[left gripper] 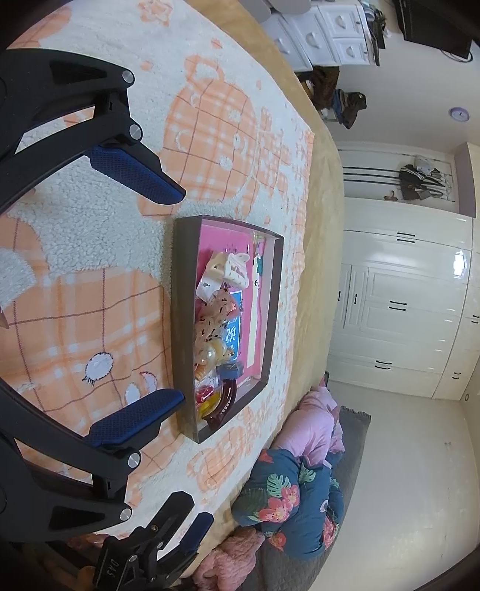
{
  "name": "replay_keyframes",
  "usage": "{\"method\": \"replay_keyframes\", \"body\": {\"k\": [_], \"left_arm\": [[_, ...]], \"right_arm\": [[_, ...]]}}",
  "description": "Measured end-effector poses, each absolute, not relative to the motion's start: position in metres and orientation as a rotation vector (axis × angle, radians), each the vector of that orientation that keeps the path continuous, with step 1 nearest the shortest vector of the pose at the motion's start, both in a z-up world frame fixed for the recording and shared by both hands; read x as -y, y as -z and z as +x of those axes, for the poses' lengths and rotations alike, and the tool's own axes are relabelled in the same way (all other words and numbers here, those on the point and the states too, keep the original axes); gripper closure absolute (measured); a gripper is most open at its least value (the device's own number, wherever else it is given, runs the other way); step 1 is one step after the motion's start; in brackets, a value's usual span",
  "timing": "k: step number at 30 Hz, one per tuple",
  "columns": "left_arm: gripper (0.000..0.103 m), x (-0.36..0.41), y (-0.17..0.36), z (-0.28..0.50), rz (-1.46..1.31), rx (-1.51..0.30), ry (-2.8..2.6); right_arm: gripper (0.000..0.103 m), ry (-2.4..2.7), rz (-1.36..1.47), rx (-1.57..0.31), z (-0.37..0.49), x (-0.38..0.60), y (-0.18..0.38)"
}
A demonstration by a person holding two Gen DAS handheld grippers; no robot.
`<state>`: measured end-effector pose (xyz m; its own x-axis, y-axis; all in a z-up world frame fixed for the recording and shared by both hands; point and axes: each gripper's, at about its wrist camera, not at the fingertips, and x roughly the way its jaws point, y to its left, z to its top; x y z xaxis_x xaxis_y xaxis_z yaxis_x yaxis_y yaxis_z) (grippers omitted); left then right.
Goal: Organize jewelry
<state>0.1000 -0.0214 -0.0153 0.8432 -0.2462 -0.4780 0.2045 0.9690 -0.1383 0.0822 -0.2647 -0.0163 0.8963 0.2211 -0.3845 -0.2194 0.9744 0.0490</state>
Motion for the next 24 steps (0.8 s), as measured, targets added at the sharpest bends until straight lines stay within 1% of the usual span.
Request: {"method": "replay_keyframes", "body": {"k": [14, 24], "left_arm": [[0.011, 0.018, 0.003, 0.081, -0.075, -0.441, 0.214], [0.011, 0.017, -0.005, 0.064, -0.069, -0.366, 0.184]], "right_arm": [[0.006, -0.198, -0.012, -0.273, 0.056, 0.271, 0.002], [0.006, -0.135, 0.039, -0.187, 0.037, 0.28, -0.001]]}}
